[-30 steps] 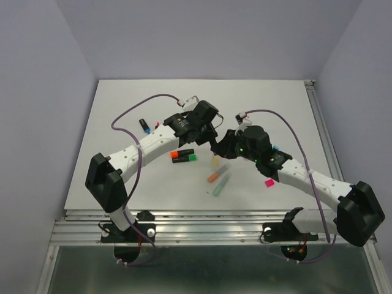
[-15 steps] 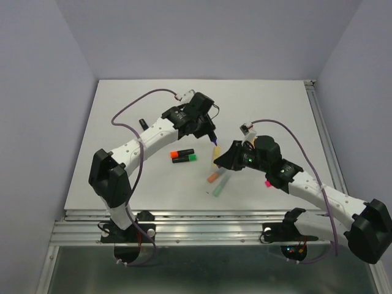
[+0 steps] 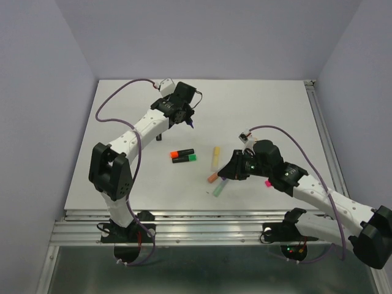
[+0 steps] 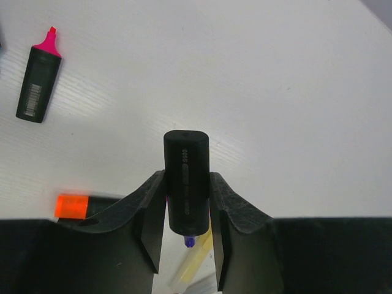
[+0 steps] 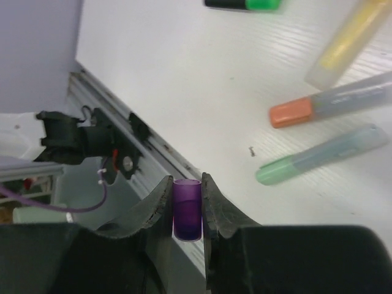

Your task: Open the pen caps

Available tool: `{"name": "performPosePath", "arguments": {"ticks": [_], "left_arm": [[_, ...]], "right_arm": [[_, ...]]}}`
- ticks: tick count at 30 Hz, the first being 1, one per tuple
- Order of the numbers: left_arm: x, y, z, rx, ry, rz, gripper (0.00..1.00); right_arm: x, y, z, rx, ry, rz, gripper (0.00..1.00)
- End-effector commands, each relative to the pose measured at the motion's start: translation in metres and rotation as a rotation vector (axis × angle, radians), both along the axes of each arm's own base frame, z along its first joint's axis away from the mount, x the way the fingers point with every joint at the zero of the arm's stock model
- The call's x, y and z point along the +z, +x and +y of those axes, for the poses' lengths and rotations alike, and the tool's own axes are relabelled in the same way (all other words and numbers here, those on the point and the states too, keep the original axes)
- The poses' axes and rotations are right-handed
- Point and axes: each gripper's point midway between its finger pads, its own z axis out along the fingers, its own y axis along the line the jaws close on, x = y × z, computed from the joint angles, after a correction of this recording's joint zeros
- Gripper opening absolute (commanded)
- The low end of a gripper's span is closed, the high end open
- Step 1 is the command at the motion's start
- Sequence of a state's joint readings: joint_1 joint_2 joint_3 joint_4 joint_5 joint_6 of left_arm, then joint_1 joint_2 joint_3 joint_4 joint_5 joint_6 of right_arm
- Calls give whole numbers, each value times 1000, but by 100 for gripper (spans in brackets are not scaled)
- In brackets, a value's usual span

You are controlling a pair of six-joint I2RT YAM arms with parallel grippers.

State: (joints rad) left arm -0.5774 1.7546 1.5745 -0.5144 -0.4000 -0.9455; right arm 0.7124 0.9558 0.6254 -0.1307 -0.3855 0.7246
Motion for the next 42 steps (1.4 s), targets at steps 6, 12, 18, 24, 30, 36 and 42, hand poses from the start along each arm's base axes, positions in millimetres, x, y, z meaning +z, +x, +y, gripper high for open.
{"name": "performPosePath", "arguments": {"ticks": [6,12,18,24,30,36,42], "left_arm": [[3,-2,70,-82,223,12,0],[-19,-24,118,-29,276,64,0],[-51,-42,153,32,312,151,0],[-71,-42,172,61,337,203,0],[-97,-37,182,84,369,271,0],[-111,-26,187,91,389,319,2],[-108,-21,193,103,378,302,2]], "right_arm": [[-35,88,-88,-385,-264,29,1],[-79,114,-163,-621,-508,73,1],[-104,123,-186,-684,-589,115,1],[-123,128,-214,-781,-694,159,6],[-136,131,-220,-794,-719,209,9],[-135,129,-227,-824,-742,221,33],[-119,130,-223,-813,-710,191,73]]}}
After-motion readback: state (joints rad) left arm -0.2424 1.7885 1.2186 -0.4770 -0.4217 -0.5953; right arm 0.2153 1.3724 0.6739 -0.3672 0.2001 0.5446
